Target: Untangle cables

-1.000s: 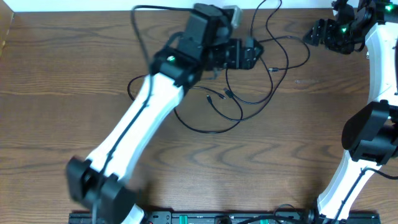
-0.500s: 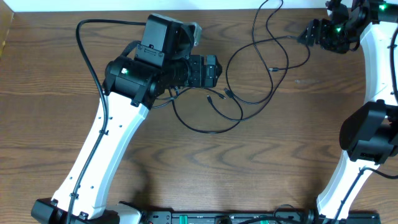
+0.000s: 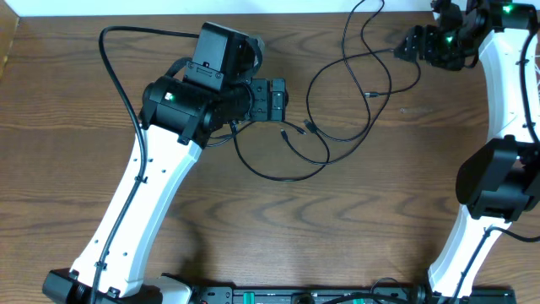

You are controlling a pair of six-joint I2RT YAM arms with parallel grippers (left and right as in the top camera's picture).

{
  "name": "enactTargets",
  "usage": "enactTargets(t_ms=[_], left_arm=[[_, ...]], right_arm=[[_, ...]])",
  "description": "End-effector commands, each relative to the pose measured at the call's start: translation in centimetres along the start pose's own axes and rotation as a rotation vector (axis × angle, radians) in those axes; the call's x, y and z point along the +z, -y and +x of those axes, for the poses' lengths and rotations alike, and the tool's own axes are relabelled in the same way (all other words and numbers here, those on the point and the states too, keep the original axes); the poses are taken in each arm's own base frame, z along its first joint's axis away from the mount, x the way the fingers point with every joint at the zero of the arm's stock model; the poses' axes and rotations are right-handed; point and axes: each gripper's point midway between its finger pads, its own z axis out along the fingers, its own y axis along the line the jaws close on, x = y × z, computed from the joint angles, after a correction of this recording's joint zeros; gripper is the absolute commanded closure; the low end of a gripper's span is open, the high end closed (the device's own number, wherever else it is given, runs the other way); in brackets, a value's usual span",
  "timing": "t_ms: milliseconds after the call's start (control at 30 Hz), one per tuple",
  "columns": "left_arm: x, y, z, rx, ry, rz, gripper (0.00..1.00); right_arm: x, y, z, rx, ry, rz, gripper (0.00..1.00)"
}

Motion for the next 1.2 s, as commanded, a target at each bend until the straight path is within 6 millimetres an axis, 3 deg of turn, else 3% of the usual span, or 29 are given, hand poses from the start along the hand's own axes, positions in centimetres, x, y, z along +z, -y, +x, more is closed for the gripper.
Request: enactTargets(t_ms=[0, 600, 1167], left_arm=[[-0.6, -1.1, -0.6, 0.004, 0.035, -0.063, 0.06], [0.5, -1.4, -0.2, 0.0, 0.004, -0.074, 0.06], [0.9, -1.5, -0.3, 0.0, 0.001, -0.075, 0.06]], right_arm=[[-1.2, -1.5, -0.2, -0.054, 0.025, 0.013, 0.16], [-0.1, -3.8, 0.4, -0.109, 0.004, 0.02, 0.14], [0.1, -3.9, 0.6, -0.121, -0.002, 0.051, 0.12]])
